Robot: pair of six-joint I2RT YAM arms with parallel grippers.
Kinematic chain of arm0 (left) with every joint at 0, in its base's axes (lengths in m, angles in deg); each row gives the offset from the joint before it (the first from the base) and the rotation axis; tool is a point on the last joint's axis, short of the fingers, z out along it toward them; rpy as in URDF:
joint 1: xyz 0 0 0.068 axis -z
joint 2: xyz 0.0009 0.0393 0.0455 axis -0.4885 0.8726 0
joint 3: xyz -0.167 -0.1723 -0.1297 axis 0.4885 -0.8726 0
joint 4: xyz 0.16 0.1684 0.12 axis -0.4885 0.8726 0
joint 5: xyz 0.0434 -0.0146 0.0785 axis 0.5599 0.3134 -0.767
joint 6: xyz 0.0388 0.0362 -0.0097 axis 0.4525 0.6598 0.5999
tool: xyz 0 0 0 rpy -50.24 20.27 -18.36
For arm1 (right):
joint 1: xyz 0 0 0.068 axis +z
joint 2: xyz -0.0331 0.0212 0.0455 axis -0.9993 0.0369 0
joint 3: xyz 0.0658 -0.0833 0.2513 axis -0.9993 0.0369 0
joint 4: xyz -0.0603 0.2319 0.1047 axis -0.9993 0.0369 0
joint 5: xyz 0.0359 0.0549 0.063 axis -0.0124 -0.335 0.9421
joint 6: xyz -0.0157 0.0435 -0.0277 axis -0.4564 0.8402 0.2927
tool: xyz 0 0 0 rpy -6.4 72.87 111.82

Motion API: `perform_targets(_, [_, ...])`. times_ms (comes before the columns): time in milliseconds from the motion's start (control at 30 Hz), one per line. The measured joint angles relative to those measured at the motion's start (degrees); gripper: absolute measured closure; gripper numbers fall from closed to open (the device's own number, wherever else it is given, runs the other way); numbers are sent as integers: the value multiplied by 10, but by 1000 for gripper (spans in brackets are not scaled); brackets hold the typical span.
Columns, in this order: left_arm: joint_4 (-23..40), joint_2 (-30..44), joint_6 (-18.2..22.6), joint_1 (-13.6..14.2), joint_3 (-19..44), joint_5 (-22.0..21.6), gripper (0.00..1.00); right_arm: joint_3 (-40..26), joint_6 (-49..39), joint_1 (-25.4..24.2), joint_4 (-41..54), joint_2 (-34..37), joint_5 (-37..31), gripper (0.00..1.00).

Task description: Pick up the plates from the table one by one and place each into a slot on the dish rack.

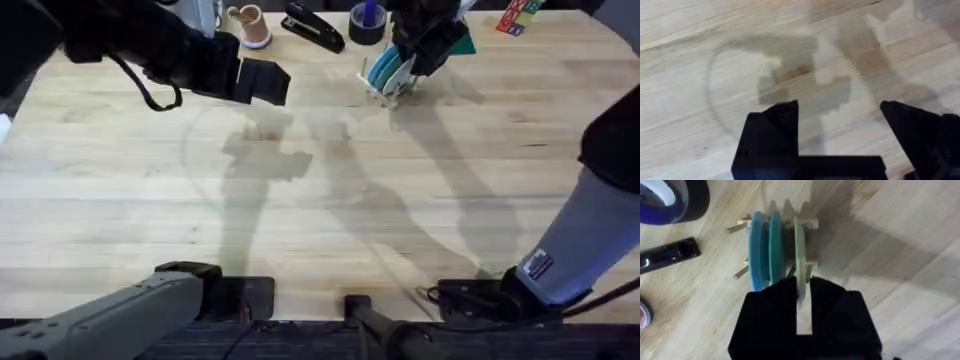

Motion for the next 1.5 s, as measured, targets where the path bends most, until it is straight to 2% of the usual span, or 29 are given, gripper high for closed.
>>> perform_targets(200, [0,0,0,0,0,0,7,-6,0,0,5,0,0,835])
perform_targets(500, [0,0,0,0,0,0,6,-59,-12,0,37,0,0,826])
perform_targets(833, [0,0,0,0,0,0,7,-74,-19,0,60,0,0,805])
perform_targets(867, [0,0,0,0,0,0,7,-74,-19,0,60,0,0,752])
perform_targets(900, [0,0,0,0,0,0,7,-74,-21,0,60,0,0,646])
perform_targets(1033, [0,0,0,0,0,0,6,-75,-24,0,64,0,0,79])
perform_targets(1067, [0,0,0,0,0,0,8,-75,-26,0,66,0,1,24])
perform_targets(1267, [0,0,0,0,0,0,7,-84,-31,0,99,0,4,7])
perform_targets(1500, [0,0,0,0,0,0,7,-143,-114,0,127,0,4,7])
